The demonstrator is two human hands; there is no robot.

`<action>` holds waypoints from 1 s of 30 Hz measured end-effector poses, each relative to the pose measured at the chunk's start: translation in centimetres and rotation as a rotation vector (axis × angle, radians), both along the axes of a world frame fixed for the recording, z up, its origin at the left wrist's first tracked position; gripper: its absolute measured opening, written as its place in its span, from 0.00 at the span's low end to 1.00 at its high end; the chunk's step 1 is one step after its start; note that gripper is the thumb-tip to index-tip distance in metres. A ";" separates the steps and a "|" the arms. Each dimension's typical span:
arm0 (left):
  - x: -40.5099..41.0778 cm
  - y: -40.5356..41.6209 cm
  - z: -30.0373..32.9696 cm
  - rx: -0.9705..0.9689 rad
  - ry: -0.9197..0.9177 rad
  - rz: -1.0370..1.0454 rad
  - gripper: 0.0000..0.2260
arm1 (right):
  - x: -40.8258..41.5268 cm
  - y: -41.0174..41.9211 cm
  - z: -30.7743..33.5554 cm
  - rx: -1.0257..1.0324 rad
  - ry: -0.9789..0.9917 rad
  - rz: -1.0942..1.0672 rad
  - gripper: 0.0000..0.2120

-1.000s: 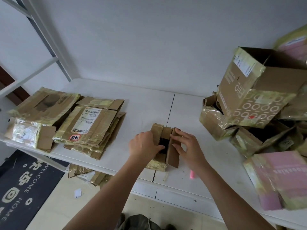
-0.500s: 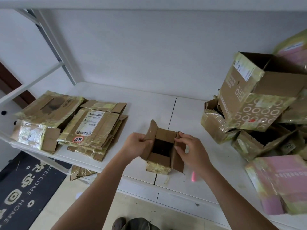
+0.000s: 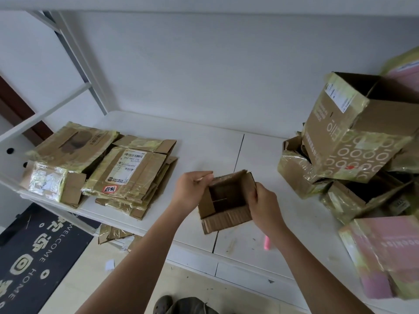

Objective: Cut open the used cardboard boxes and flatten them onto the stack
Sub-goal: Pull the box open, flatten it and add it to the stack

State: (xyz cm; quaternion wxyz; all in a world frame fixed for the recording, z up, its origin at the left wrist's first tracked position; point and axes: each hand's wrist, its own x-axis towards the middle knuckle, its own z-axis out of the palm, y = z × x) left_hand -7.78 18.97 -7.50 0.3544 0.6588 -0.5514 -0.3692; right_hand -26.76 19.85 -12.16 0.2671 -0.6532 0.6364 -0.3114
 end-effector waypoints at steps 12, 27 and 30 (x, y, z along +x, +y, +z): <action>-1.0 1.2 -4.4 0.050 -0.396 0.142 0.50 | 0.2 -0.1 0.4 0.045 -0.051 -0.029 0.19; 4.3 0.6 -1.2 0.179 0.461 0.226 0.21 | -1.9 -0.1 0.0 0.143 -0.422 0.165 0.16; 5.2 1.2 -2.0 0.345 0.463 0.296 0.13 | -1.6 0.4 -0.7 0.217 -0.355 0.226 0.22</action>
